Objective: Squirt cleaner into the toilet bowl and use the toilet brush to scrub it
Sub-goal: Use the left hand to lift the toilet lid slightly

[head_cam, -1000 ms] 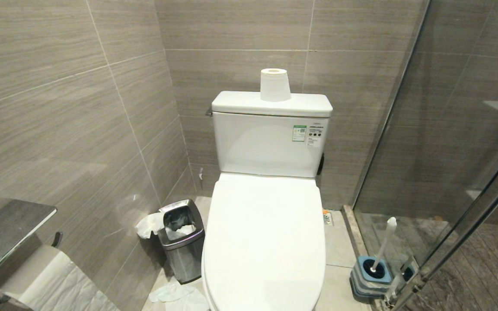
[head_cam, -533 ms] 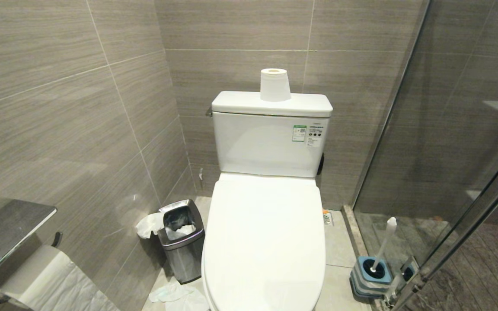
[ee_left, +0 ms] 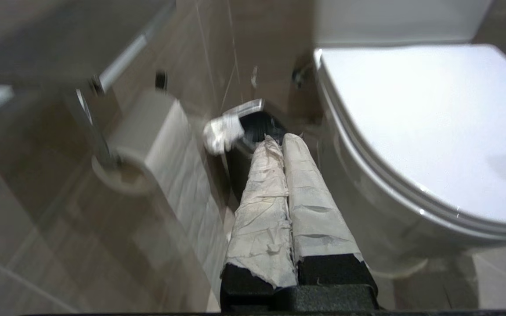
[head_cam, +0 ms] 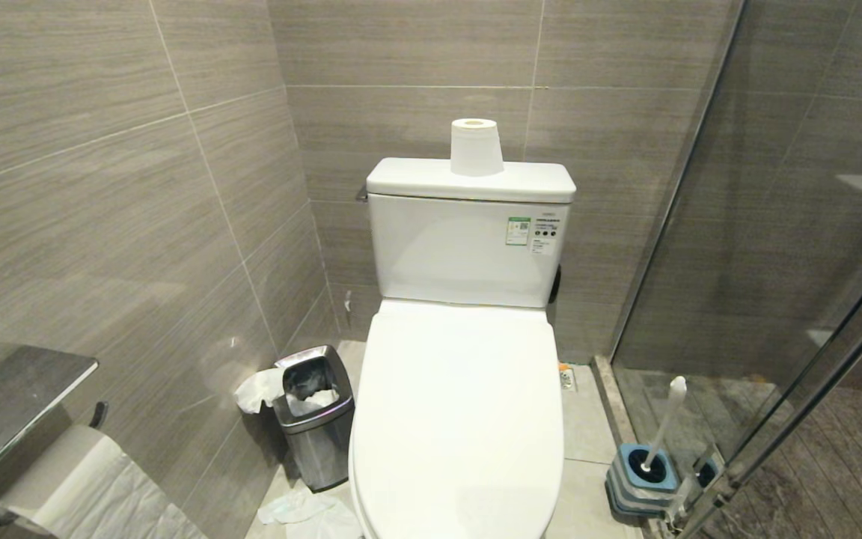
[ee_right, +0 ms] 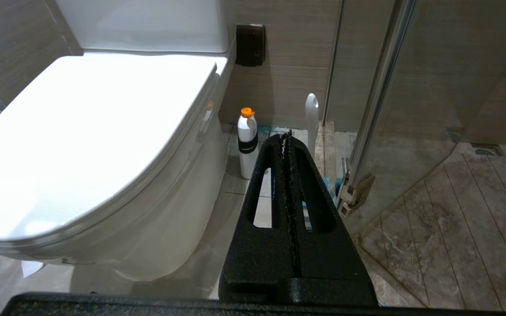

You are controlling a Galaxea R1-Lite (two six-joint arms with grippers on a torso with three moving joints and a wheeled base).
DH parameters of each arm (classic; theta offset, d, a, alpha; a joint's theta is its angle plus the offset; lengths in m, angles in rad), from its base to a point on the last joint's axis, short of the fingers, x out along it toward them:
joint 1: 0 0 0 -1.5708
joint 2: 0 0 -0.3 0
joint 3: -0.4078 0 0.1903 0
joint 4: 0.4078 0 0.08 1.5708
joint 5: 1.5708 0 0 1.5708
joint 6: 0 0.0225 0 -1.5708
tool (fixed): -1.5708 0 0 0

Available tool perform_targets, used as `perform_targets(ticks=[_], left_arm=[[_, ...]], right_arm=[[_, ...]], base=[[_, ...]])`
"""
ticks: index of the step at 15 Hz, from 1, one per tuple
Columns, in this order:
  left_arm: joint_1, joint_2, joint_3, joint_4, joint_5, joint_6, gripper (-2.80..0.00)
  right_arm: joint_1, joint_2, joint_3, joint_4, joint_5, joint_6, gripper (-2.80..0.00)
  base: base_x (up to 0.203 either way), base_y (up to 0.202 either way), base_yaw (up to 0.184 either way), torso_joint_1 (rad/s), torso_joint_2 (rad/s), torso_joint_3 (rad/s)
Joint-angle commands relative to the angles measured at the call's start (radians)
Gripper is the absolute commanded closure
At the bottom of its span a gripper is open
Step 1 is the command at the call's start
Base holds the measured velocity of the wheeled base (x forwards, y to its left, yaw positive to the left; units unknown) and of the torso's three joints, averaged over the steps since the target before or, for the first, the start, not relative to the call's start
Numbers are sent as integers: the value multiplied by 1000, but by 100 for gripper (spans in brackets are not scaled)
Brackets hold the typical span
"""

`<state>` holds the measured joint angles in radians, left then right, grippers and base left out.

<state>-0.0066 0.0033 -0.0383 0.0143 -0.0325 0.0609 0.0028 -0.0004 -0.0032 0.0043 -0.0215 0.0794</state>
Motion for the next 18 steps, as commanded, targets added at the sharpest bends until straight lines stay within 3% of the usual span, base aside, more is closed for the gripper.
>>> perform_targets(ticks=[1, 5, 10, 18], left_arm=[[1, 30, -112, 20, -51, 22, 0], [3, 120, -294, 95, -145, 66, 0], [2, 308, -449, 94, -161, 68, 0], [19, 565, -458, 99, -150, 63, 0]], right_arm=[[0, 0, 0, 0, 0, 0, 0], [0, 0, 0, 0, 0, 0, 0], [0, 0, 0, 0, 0, 0, 0], [0, 0, 0, 0, 0, 0, 0]], base=[[0, 0, 0, 0, 0, 0], [0, 0, 0, 0, 0, 0], [0, 0, 0, 0, 0, 0], [0, 0, 0, 0, 0, 0]])
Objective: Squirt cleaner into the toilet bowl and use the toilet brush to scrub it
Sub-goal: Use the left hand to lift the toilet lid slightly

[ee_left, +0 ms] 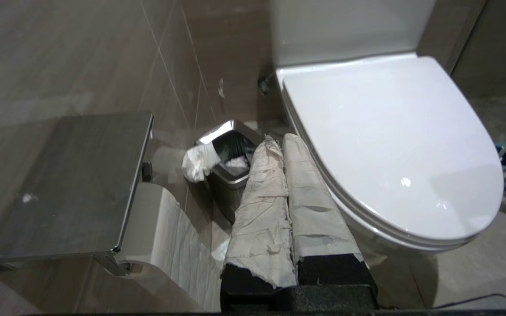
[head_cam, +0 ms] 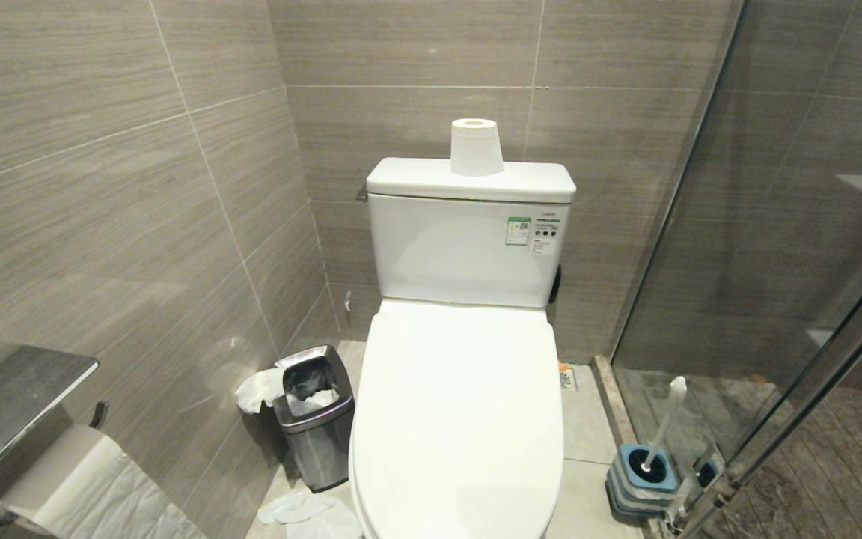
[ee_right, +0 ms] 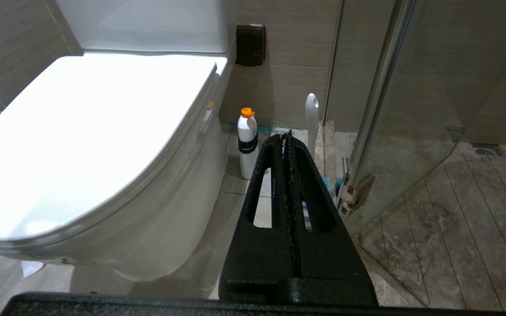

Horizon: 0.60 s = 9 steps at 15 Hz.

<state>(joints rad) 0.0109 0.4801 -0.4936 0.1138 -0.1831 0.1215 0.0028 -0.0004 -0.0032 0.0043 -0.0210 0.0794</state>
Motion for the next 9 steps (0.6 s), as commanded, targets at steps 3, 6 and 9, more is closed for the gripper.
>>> perform_targets(ticks=[3, 6, 9], left_arm=[[1, 214, -39, -15, 6, 7, 0], [-1, 335, -101, -78, 21, 8, 0], [-36, 425, -211, -96, 52, 10, 0]], right_arm=[[0, 0, 0, 0, -1, 0, 0], [0, 0, 0, 0, -1, 0, 0], [0, 0, 0, 0, -1, 0, 0]], base=[[0, 0, 0, 0, 0, 0], [0, 0, 0, 0, 0, 0], [0, 0, 0, 0, 0, 0]])
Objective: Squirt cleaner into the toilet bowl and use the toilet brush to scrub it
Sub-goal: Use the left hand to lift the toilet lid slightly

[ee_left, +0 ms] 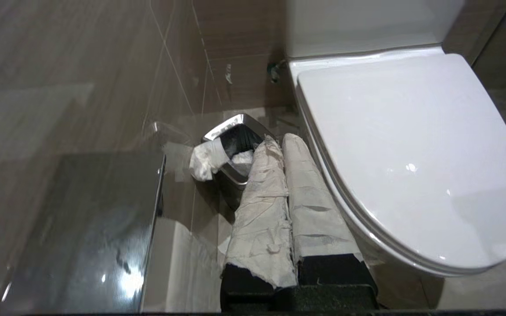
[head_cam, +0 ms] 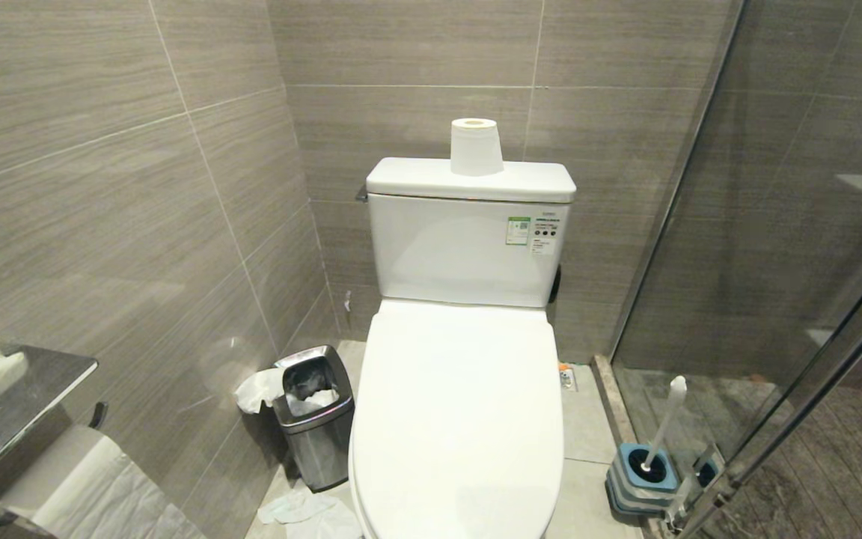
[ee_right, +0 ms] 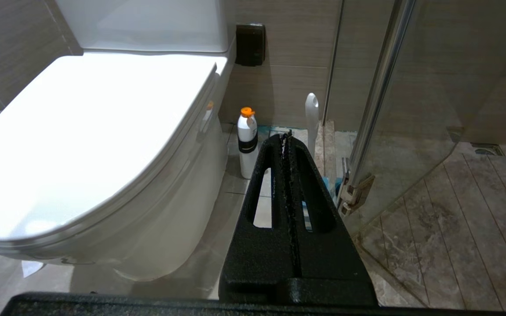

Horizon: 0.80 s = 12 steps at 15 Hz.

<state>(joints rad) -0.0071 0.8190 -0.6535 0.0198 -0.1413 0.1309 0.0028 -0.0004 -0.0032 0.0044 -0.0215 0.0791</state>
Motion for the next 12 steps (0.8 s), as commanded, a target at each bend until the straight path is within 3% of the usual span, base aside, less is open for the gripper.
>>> perform_targets(ticks=[1, 7, 12], left_arm=[[-41, 115, -76, -3, 25, 0, 0], [-190, 270, -193, -6, 110, -5, 0], [-208, 431, -295, 7, 112, -7, 0]], right_arm=[[0, 0, 0, 0, 0, 1, 0], [0, 0, 0, 0, 0, 1, 0], [0, 0, 0, 0, 0, 1, 0]], base=[[0, 0, 0, 0, 0, 0], [0, 0, 0, 0, 0, 0], [0, 0, 0, 0, 0, 0]])
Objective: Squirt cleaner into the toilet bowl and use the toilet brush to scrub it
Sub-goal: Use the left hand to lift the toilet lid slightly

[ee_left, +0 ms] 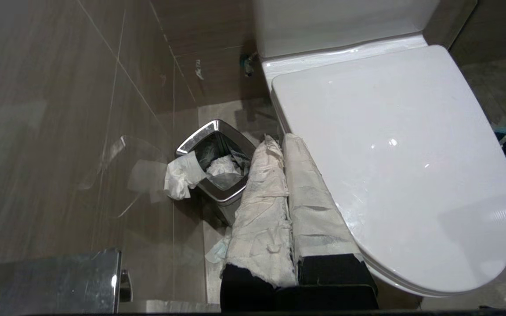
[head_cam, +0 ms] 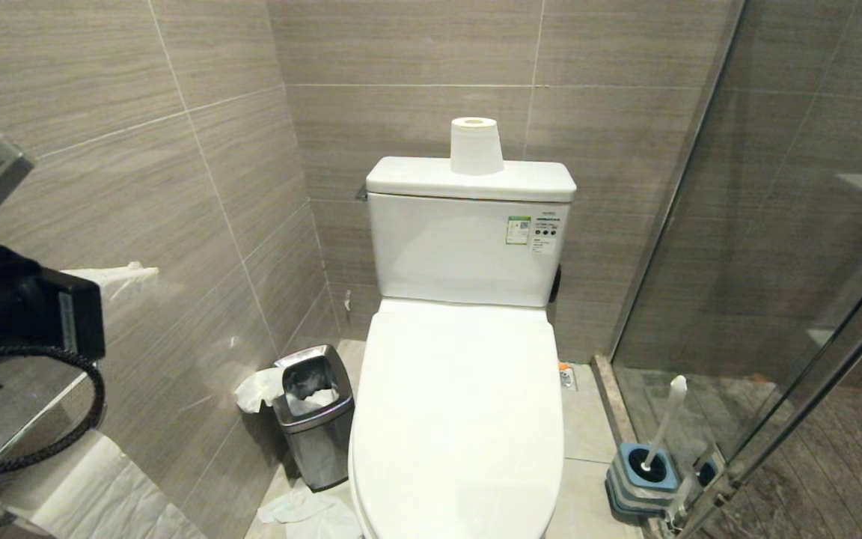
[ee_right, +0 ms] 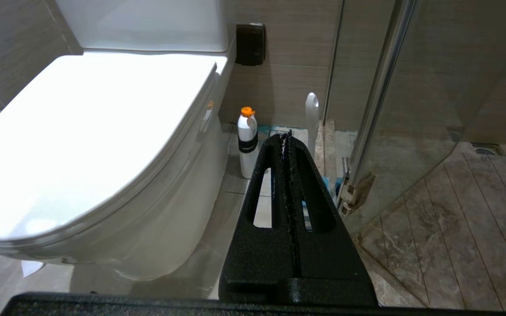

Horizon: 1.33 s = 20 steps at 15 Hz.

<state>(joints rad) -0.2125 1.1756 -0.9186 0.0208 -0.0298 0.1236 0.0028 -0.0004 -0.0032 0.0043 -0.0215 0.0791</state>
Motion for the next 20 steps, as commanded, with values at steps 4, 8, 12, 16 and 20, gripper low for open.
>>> perform_targets(ticks=[4, 8, 12, 16, 20], left_arm=[[-4, 207, -101, 48, -3, 1, 0], [-13, 322, -138, 43, -4, 4, 0], [-9, 473, -204, -15, -4, -2, 0], [46, 611, -242, -85, -10, 4, 0], [120, 755, -268, -182, -35, 15, 0]], right_arm=[[0, 0, 0, 0, 0, 1, 0], [0, 0, 0, 0, 0, 1, 0], [0, 0, 0, 0, 0, 1, 0], [0, 0, 0, 0, 0, 1, 0], [0, 0, 0, 0, 0, 1, 0]], base=[[0, 0, 0, 0, 0, 0], [0, 0, 0, 0, 0, 0], [0, 0, 0, 0, 0, 0], [0, 0, 0, 0, 0, 0], [0, 0, 0, 0, 0, 0]])
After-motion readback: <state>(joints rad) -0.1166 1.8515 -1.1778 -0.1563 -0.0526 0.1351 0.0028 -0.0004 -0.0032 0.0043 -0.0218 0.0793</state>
